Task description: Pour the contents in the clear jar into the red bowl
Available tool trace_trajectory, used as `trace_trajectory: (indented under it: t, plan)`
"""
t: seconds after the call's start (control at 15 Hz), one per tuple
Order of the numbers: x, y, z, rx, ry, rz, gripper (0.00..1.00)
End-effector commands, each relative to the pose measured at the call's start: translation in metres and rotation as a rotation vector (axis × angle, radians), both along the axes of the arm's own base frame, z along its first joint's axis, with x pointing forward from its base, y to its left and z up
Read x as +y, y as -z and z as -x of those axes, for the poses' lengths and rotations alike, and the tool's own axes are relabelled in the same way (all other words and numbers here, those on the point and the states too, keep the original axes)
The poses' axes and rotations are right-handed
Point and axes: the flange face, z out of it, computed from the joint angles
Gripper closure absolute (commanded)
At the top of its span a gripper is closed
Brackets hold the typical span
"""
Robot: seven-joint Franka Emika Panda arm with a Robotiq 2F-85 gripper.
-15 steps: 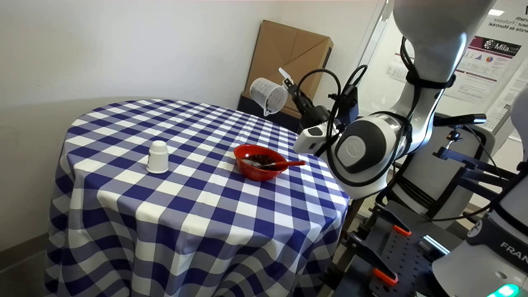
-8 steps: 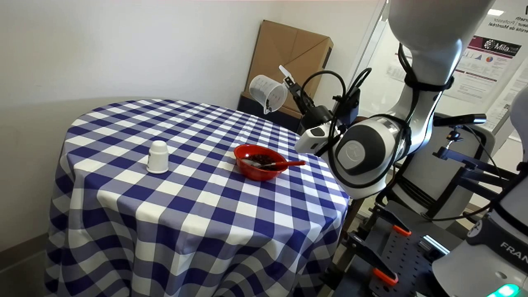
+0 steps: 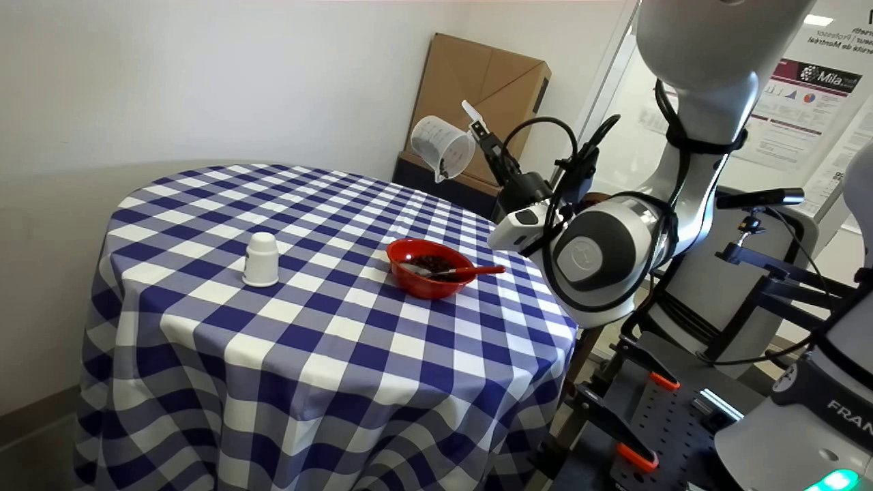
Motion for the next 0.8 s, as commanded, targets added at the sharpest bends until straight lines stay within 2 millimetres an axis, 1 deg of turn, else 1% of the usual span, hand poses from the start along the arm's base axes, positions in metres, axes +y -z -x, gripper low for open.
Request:
trace_trajectory:
  t: [0.0,0.73]
  plan:
    - [-0.0009,-0.0031,-0.0054,-0.046,-0.038,0.009,0.88]
    - [-0.0038,-0.0107,-0.0112,-0.119,-0.042,0.036,0.88]
